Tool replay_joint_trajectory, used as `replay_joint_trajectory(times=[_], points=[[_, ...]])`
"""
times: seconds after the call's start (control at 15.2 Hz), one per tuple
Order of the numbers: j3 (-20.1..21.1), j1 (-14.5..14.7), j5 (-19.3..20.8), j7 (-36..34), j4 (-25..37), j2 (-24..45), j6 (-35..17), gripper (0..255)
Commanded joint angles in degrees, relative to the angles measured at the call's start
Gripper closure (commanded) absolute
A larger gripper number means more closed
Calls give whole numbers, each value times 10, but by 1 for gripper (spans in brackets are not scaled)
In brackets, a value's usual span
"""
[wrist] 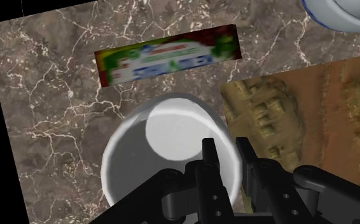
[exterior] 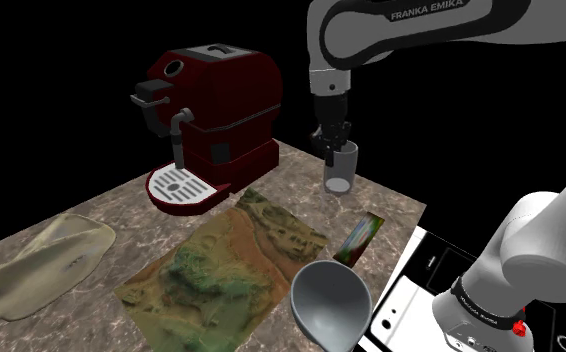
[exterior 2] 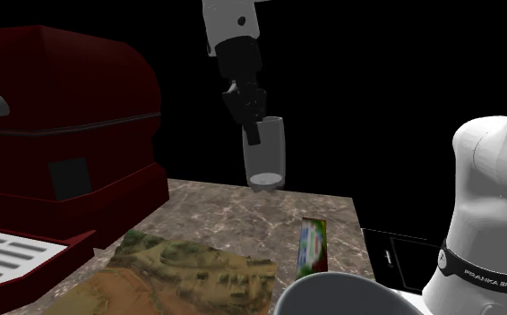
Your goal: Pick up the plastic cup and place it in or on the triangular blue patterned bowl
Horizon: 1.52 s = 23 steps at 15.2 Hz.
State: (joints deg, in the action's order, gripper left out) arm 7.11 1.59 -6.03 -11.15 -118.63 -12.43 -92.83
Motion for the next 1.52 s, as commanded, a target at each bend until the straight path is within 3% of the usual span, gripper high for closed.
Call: replay_joint_trajectory(times=[0.0,0.59,1.45], points=[[-1,0,0,-1,15,-1,16,255],[-2,-1,1,-5,79,0,79,255],[98,68,-79,-167,40,-86,101,255]])
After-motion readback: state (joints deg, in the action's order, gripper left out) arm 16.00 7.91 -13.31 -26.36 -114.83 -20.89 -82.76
